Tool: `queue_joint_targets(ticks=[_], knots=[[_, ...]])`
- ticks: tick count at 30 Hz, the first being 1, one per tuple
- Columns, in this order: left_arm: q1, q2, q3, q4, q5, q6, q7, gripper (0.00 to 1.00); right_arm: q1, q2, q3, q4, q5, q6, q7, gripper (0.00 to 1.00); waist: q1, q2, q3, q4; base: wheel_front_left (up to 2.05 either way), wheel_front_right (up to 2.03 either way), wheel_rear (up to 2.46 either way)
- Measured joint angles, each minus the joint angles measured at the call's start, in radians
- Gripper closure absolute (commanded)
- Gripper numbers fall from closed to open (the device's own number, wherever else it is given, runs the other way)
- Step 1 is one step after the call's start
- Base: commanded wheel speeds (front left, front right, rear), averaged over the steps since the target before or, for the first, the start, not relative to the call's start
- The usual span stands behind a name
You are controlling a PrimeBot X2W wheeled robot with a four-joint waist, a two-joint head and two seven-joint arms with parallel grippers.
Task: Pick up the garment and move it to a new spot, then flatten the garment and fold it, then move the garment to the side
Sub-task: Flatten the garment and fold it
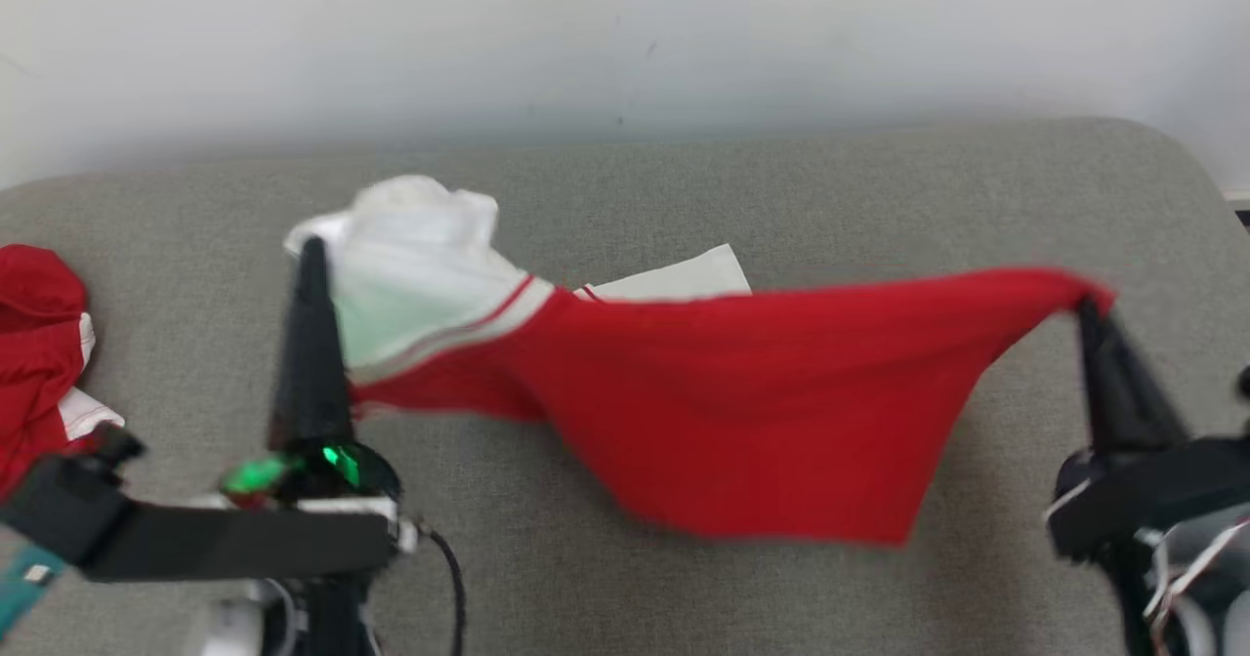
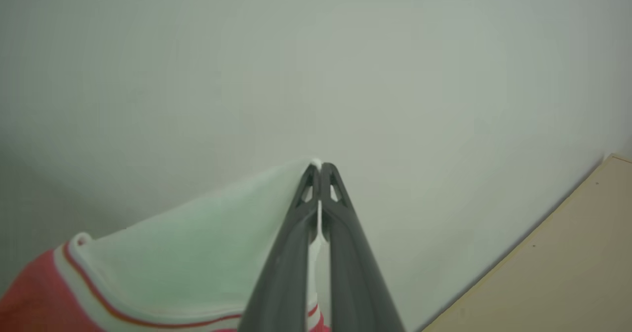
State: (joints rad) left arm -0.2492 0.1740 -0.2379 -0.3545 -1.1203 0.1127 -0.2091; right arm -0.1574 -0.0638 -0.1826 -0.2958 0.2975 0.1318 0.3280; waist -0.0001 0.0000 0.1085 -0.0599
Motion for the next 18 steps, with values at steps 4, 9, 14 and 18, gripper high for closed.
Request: queue_joint_targets(ticks=[4,9,14,18], knots=[[0.069,-0.006,-0.054,0.068,0.007,0.027,0.023,1.00,0.073,0.003,0.015,0.087,-0.020,0.000,0.055,1.00,0.0000,0.0000,0.015,-0.003,0.00,0.00,0.00],[0.153,0.004,-0.157,0.251,0.077,0.040,0.041,1.00,0.089,0.008,0.034,0.279,-0.044,0.000,0.037,1.00,0.0000,0.0001,0.045,0.002,0.00,0.00,0.00],[0.162,-0.012,-0.216,0.428,0.110,0.015,0.030,1.00,0.056,0.012,0.068,0.436,-0.077,0.000,-0.006,0.35,0.0001,0.0001,0.066,0.019,0.00,0.00,0.00],[0.140,-0.033,-0.222,0.491,0.116,-0.015,0.018,1.00,0.032,0.012,0.072,0.475,-0.090,0.000,-0.026,0.00,0.0002,0.0001,0.073,0.038,0.00,0.00,0.00]])
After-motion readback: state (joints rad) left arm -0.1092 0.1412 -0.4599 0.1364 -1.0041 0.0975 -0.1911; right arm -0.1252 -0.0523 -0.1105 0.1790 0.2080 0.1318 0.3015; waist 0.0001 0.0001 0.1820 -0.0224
